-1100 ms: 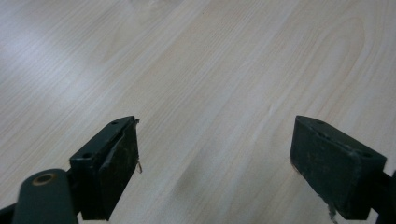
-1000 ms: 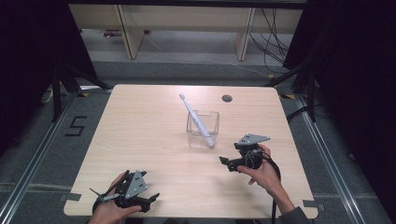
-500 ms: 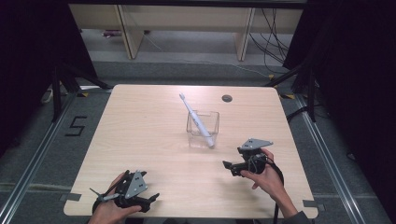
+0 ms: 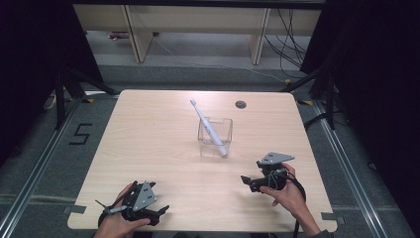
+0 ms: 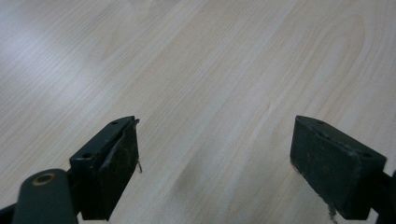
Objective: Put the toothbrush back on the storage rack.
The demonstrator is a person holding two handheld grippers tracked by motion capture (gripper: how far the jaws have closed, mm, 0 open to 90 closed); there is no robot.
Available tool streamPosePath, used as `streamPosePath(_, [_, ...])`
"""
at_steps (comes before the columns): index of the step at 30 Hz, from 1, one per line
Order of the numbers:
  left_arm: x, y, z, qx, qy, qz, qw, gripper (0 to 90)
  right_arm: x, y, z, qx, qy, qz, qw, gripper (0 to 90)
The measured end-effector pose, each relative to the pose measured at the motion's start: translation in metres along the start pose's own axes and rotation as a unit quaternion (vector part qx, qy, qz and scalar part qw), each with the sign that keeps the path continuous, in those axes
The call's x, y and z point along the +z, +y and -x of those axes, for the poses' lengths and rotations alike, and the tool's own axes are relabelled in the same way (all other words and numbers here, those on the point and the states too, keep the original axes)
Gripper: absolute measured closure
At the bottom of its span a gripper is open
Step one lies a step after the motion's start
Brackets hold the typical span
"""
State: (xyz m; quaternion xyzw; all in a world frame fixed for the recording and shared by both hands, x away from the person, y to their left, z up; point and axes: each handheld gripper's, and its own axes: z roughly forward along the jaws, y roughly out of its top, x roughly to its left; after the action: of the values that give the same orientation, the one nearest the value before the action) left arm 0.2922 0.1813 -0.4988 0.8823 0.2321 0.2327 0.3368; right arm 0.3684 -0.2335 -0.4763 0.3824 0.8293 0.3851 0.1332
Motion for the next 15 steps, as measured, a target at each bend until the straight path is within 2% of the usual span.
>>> streamPosePath(2, [0.000, 0.000, 0.000, 0.000, 0.001, 0.000, 1.0000, 15.0, -0.001, -0.003, 0.000, 0.008, 0.001, -0.004, 1.0000, 17.1])
streamPosePath(3, [0.000, 0.000, 0.000, 0.001, 0.000, 0.000, 1.0000, 15.0, -0.001, -0.003, 0.002, -0.004, 0.003, -0.003, 1.0000, 17.2])
streamPosePath(5, [0.000, 0.000, 0.000, -0.001, 0.001, 0.001, 1.0000, 15.0, -0.002, -0.006, 0.000, 0.011, 0.000, -0.008, 0.9999, 17.2])
streamPosePath(6, [0.000, 0.000, 0.000, 0.000, -0.005, -0.001, 1.0000, 15.0, -0.003, -0.007, 0.002, 0.000, -0.002, -0.008, 1.0000, 17.2])
streamPosePath(7, [0.000, 0.000, 0.000, -0.002, -0.005, 0.000, 1.0000, 15.0, -0.003, -0.007, 0.002, 0.005, 0.000, -0.007, 1.0000, 17.2])
streamPosePath(8, [0.000, 0.000, 0.000, -0.001, -0.004, -0.001, 1.0000, 15.0, -0.003, -0.008, 0.003, -0.003, -0.001, -0.006, 1.0000, 17.2])
streamPosePath(10, [0.000, 0.000, 0.000, -0.001, -0.004, -0.002, 1.0000, 15.0, -0.005, -0.010, 0.001, 0.005, -0.001, -0.010, 0.9999, 17.2])
streamPosePath(12, [0.001, 0.000, 0.000, 0.000, 0.001, -0.002, 1.0000, 15.0, -0.005, -0.011, 0.002, 0.002, 0.000, -0.009, 1.0000, 17.2])
streamPosePath(13, [0.001, 0.000, 0.000, -0.001, 0.000, -0.001, 1.0000, 15.0, -0.006, -0.013, 0.001, 0.009, -0.001, -0.011, 0.9999, 17.1])
streamPosePath(14, [0.001, 0.000, 0.000, -0.001, 0.000, 0.000, 1.0000, 15.0, -0.006, -0.014, 0.004, -0.006, -0.003, -0.007, 1.0000, 17.2])
streamPosePath(15, [0.001, 0.000, 0.000, -0.001, -0.001, 0.001, 1.0000, 15.0, -0.006, -0.015, 0.003, 0.002, -0.001, -0.010, 0.9999, 17.1])
